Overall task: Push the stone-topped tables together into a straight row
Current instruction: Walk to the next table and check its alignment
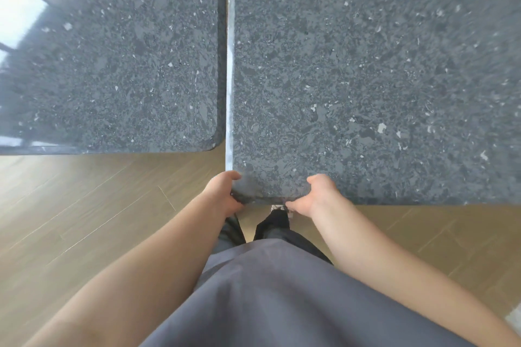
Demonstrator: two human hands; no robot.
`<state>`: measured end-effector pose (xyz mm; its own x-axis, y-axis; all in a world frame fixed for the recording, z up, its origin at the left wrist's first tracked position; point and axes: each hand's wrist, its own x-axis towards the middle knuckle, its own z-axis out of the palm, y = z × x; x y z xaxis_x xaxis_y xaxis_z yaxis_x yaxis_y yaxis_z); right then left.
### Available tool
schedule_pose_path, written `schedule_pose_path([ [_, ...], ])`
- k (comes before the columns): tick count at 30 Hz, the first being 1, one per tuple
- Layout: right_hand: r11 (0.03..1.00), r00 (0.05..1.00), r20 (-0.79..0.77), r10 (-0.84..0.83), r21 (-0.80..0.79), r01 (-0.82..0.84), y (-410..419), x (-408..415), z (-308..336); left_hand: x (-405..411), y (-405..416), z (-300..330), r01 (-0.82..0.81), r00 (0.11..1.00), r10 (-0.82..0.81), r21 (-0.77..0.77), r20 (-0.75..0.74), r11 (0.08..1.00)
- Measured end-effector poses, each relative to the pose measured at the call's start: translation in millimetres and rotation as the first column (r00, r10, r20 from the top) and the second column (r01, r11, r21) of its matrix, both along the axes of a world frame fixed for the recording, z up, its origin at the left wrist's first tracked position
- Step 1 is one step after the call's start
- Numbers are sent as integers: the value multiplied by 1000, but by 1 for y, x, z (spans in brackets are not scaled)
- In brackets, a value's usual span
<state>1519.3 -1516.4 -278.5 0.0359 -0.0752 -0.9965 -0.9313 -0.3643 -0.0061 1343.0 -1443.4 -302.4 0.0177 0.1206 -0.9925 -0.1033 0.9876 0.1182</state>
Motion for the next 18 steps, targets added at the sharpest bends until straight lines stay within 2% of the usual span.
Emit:
schedule_pose_path([
  [2, 999, 997, -50, 53, -1, -53, 6, 5, 13, 2, -10, 7, -48, 997, 51, 45, -66, 998],
  [4, 991, 994, -26, 108, 79, -106, 9, 6, 30, 0, -21, 13, -94, 991, 102, 96, -83, 991],
  [7, 950, 985, 84, 151, 264, -168, 11, 14, 51, -6, -38, 24, -223, 975, 224, 176, 13, 959],
  [10, 897, 980, 141, 138, 401, -184, 3, 27, 76, -7, -53, 47, -299, 953, 275, 231, 128, 926],
  [13, 858, 982, 173, 81, 489, -157, -27, 38, 106, -3, -68, 76, -312, 942, 251, 302, 224, 901],
  [18, 798, 976, 197, -90, 601, -47, -112, 49, 148, 13, -110, 126, -272, 917, 105, 410, 386, 871],
])
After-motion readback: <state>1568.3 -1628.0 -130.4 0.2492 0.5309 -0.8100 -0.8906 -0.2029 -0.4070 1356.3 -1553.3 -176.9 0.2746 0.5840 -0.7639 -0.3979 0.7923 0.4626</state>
